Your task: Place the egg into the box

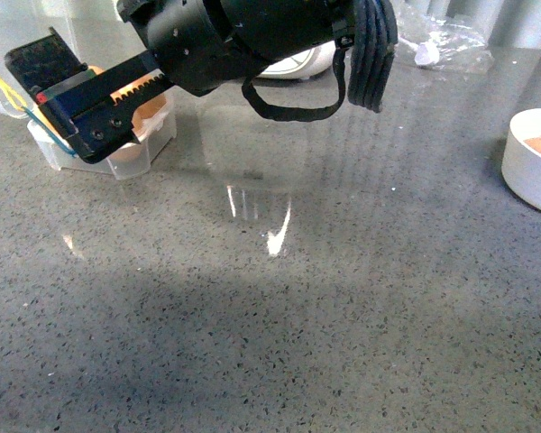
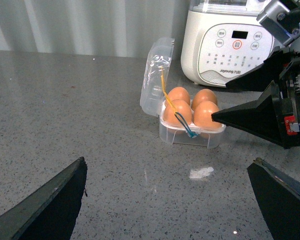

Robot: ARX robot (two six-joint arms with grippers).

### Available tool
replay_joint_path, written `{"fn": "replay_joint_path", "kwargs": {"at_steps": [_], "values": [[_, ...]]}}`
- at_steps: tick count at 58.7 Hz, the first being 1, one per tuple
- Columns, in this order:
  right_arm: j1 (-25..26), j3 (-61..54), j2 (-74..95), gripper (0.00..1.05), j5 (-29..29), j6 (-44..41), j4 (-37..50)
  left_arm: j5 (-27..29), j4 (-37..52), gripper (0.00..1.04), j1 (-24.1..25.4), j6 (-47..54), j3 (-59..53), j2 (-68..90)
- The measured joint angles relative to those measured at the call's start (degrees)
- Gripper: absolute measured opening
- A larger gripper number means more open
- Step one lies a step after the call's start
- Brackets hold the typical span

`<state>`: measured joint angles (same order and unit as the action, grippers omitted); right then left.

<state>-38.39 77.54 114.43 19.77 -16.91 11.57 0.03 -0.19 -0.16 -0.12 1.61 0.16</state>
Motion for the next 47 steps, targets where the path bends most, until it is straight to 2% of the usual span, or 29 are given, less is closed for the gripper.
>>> {"fn": "replay_joint_path", "kwargs": {"at_steps": [17,26,39,47], "values": [[2.1,-7.0,-9.0,0.97,0.1,0.8,3.4,0.0,0.0,0.98,0.0,0.0,0.0,0.0],[5.3,-12.3,-13.7,0.97,-1.7,2.5,5.7,0.0,0.0,0.98,0.0,0.0,0.0,0.0],[12.5,-21.7,-21.4,0.97,-7.5,6.8,8.7,0.0,0.0,0.98,0.0,0.0,0.0,0.0],[22.1,-30.8,-33.6,0.97,-10.9,9.5,9.1,0.0,0.0,0.98,0.0,0.0,0.0,0.0]]}}
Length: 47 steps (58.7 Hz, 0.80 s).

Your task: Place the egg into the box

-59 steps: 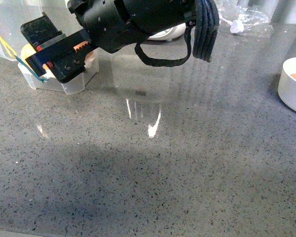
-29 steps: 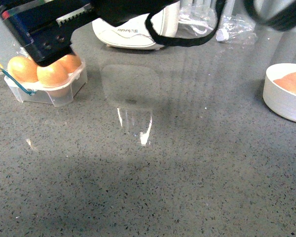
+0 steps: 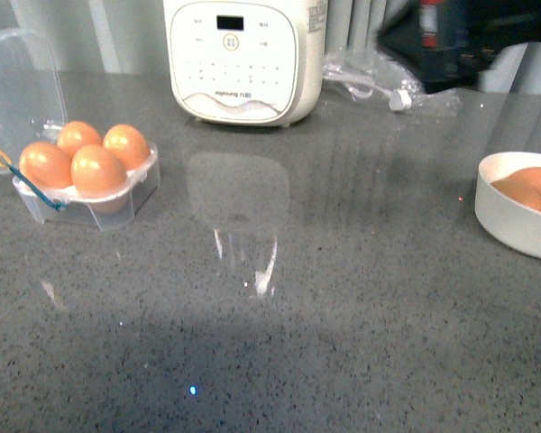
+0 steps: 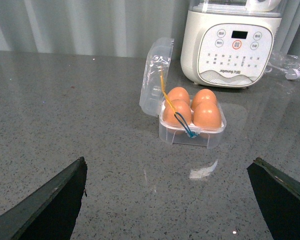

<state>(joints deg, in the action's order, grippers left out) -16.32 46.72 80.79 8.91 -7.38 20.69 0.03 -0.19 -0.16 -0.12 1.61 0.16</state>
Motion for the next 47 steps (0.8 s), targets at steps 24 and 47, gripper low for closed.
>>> {"fn": "replay_joint_path", "kwargs": {"at_steps": [24,47], "values": [[24.5,-13.2,-13.6,0.97,9.5,4.8,2.6,0.0,0.0,0.98,0.0,0.0,0.0,0.0],[23.1,-31.4,-25.0,0.34,-2.2,6.7,19.1,0.0,0.0,0.98,0.0,0.0,0.0,0.0]]}}
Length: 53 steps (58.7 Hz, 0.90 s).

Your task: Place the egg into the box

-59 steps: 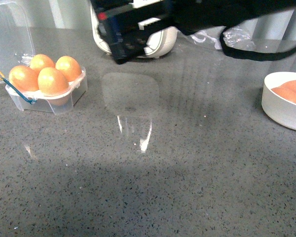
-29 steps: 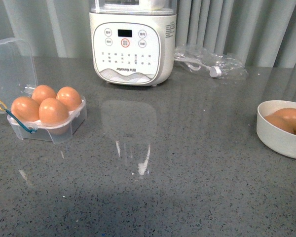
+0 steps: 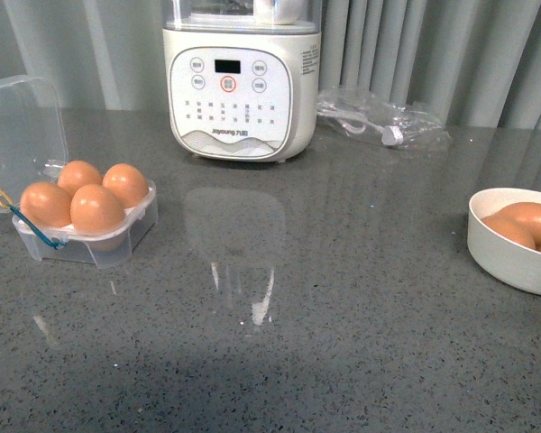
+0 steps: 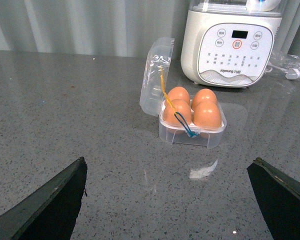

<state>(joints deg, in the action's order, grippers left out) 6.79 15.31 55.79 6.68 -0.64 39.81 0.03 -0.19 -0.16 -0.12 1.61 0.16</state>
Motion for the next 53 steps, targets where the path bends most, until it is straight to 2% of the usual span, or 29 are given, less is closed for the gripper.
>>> {"fn": "replay_joint_path", "kwargs": {"at_steps": [8,10,14,19,45,53], "values": [[-1.7,-4.9,-5.7,0.02,-1.9,0.0,-0.6,0.0,0.0,0.98,0.0,0.0,0.0,0.0],[-2.0,-5.6,-6.6,0.03,-2.1,0.1,-0.9,0.0,0.0,0.98,0.0,0.0,0.0,0.0],[-4.9,-7.1,-9.1,0.03,-6.2,0.1,-1.9,0.0,0.0,0.98,0.0,0.0,0.0,0.0],[-6.4,-8.5,-11.5,0.03,-6.3,0.0,-3.0,0.0,0.0,0.98,0.0,0.0,0.0,0.0],[-6.6,-12.9,-24.5,0.03,-6.6,0.0,-11.5,0.0,0.0,0.98,0.0,0.0,0.0,0.0],[-6.6,-15.0,-26.1,0.03,-6.6,0.0,-10.5,0.0,0.0,0.98,0.0,0.0,0.0,0.0]]}}
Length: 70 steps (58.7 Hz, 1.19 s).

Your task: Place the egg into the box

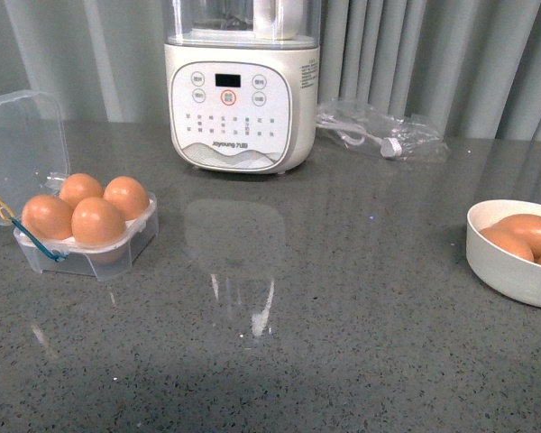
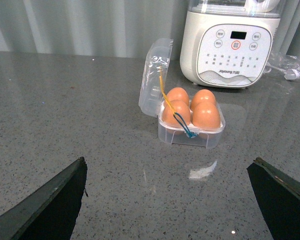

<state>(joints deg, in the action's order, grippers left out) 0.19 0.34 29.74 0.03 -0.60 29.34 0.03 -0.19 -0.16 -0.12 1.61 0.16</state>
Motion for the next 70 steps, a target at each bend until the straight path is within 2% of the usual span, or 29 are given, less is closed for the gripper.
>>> {"fn": "replay_joint_path", "kwargs": {"at_steps": [27,56,63,70], "values": [[0.0,0.0,-11.6,0.03,0.0,0.0,-11.1,0.0,0.0,0.98,0.0,0.0,0.0,0.0],[0.0,0.0,-19.9,0.03,0.0,0.0,-19.3,0.0,0.0,0.98,0.0,0.0,0.0,0.0],[0.0,0.0,-27.5,0.03,0.0,0.0,-28.8,0.0,0.0,0.98,0.0,0.0,0.0,0.0],[0.0,0.0,-29.5,0.03,0.0,0.0,-29.2,0.0,0.0,0.98,0.0,0.0,0.0,-0.1]]}}
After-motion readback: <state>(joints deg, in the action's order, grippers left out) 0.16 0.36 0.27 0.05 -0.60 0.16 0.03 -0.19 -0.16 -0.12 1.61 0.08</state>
